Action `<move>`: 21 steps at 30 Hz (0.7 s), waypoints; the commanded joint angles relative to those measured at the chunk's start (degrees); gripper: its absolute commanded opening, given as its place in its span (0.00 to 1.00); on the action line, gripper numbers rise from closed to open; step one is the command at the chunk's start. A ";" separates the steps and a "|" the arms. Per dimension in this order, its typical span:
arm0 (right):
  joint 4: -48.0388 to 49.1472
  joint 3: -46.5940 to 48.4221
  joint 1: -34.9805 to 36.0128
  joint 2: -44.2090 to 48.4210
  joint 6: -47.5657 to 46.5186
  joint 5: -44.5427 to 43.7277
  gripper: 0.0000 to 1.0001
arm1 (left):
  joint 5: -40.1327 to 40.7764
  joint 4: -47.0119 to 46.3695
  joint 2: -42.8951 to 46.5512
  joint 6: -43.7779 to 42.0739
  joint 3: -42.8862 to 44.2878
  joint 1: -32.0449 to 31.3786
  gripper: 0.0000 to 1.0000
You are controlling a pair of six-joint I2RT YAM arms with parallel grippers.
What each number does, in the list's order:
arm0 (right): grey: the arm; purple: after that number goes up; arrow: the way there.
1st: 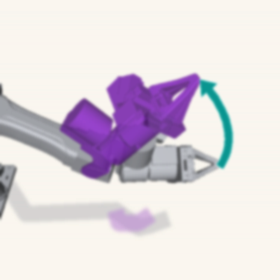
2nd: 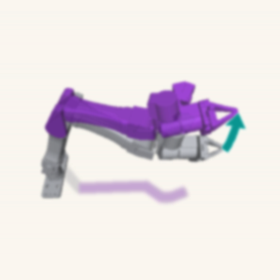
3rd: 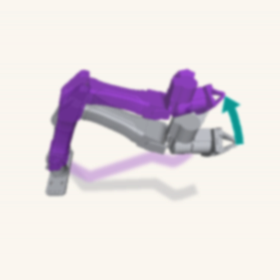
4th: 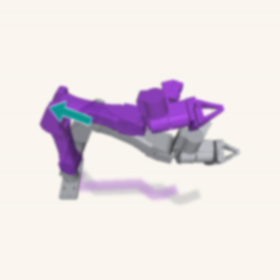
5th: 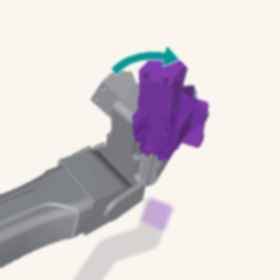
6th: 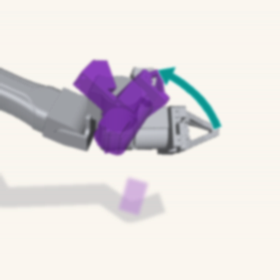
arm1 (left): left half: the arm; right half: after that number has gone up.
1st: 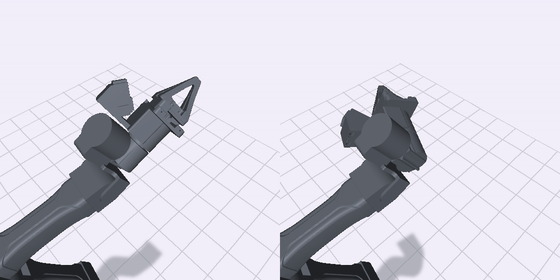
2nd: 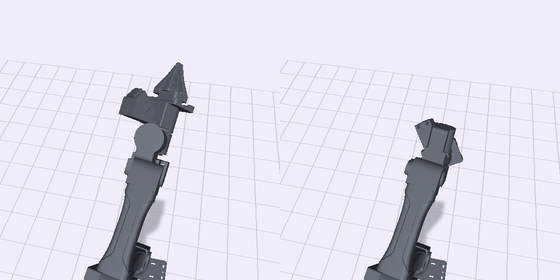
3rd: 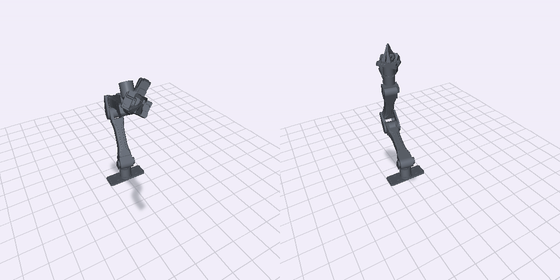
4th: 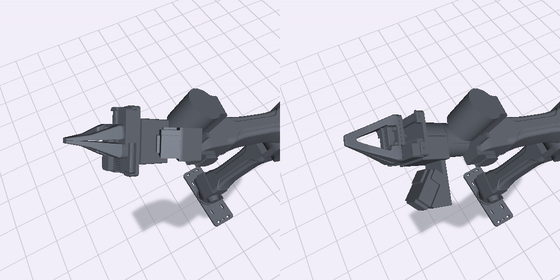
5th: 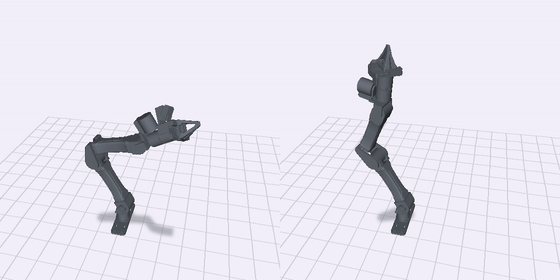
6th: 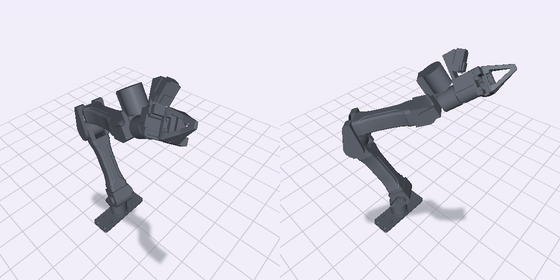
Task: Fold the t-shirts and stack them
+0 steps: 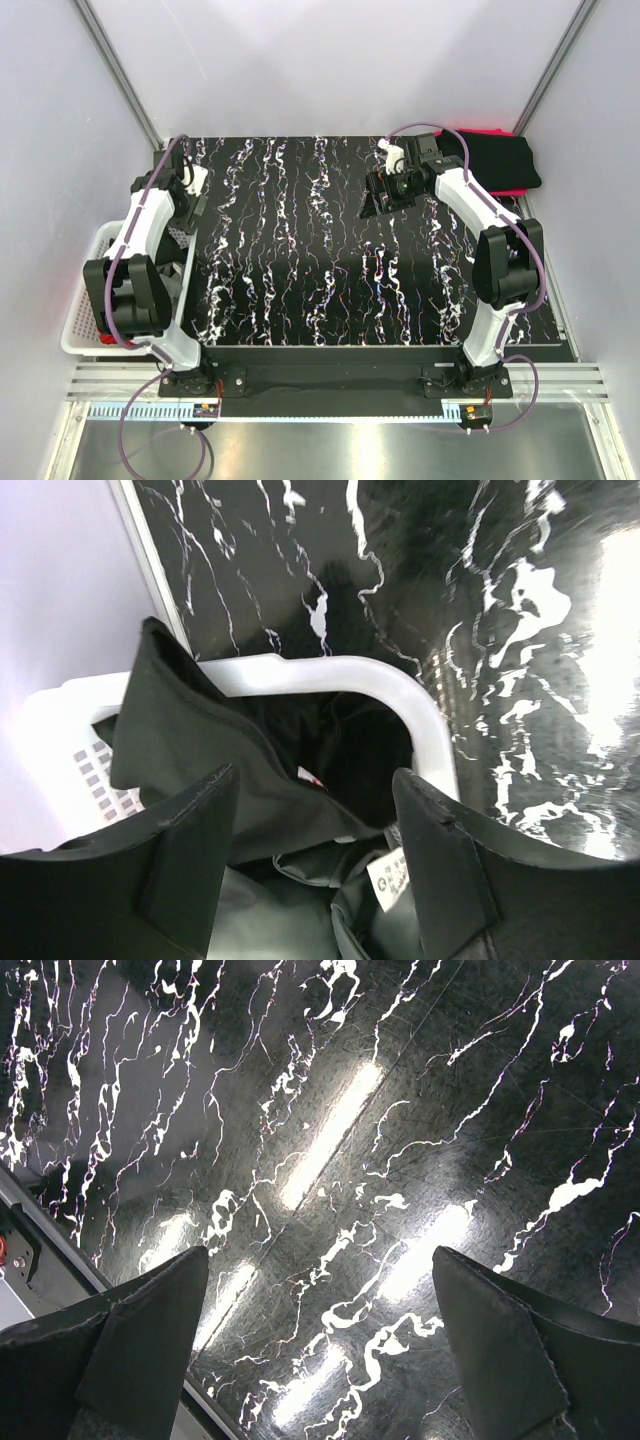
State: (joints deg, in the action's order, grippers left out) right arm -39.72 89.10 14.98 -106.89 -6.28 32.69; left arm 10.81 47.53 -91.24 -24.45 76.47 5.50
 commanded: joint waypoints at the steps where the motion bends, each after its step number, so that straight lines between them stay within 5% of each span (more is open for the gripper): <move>1: 0.17 0.29 0.13 1.51 -0.66 1.68 1.00 | 2.72 -1.39 -2.09 -1.39 1.58 0.92 0.67; 4: 0.09 0.28 0.13 1.77 -1.36 2.91 1.00 | 3.95 -1.39 -4.02 -1.22 1.49 1.27 0.63; 8: 0.09 0.90 0.13 1.25 -1.98 1.86 1.00 | 5.89 -2.09 -5.44 -0.78 1.41 1.80 0.42; 11: -0.62 1.43 0.05 0.28 -2.07 1.68 1.00 | 7.73 -2.18 -5.09 -1.13 0.79 1.97 0.35; 15: -0.70 1.08 0.05 -0.24 -2.07 2.82 1.00 | 8.61 -2.00 -2.55 -1.31 -0.70 2.15 0.00; 21: -0.79 1.34 0.05 -0.77 -2.24 2.56 1.00 | 3.71 -0.33 5.26 0.10 1.84 2.06 0.00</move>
State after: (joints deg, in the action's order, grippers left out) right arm -40.32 89.12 14.96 -107.44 -7.53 34.15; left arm 16.86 47.18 -94.26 -25.23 75.81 7.27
